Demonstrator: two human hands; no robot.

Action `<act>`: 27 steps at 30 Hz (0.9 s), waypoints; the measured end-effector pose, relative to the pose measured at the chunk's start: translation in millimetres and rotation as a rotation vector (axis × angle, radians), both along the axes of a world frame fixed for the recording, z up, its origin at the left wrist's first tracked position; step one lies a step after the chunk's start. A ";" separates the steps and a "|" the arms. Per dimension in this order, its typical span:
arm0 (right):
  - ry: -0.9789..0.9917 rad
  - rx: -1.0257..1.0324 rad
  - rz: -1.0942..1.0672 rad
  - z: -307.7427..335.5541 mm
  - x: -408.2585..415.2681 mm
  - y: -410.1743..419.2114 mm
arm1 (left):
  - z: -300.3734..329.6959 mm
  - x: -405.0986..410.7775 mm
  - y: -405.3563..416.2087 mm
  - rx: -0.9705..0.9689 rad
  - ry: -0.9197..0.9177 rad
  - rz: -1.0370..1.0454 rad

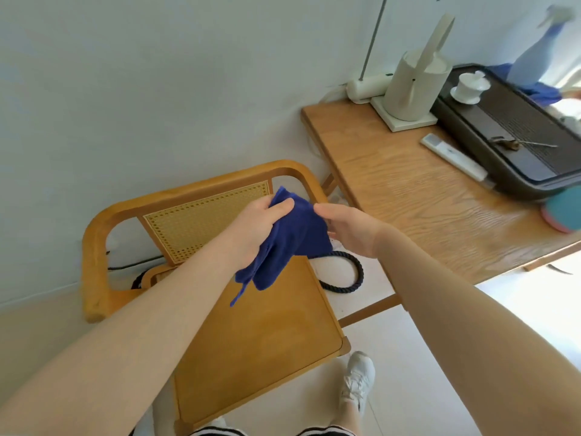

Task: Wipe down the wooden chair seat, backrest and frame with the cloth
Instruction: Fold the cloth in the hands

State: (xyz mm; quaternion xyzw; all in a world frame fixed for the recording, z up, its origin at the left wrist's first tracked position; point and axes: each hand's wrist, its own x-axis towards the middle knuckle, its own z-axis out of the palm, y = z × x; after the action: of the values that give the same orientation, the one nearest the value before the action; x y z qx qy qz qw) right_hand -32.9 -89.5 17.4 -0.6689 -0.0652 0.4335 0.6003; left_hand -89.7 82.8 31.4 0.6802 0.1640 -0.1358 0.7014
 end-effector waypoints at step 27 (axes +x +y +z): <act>-0.283 -0.401 0.188 2.8 204.1 -261.9 | -43.6 157.2 -241.2 0.163 0.070 0.102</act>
State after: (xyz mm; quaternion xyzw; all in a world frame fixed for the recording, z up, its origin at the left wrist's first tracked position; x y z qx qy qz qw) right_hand 171.2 -351.4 20.2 -0.8196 -0.1229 0.3937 0.3977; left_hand 67.5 -158.4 -12.3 0.7207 0.2333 -0.1097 0.6435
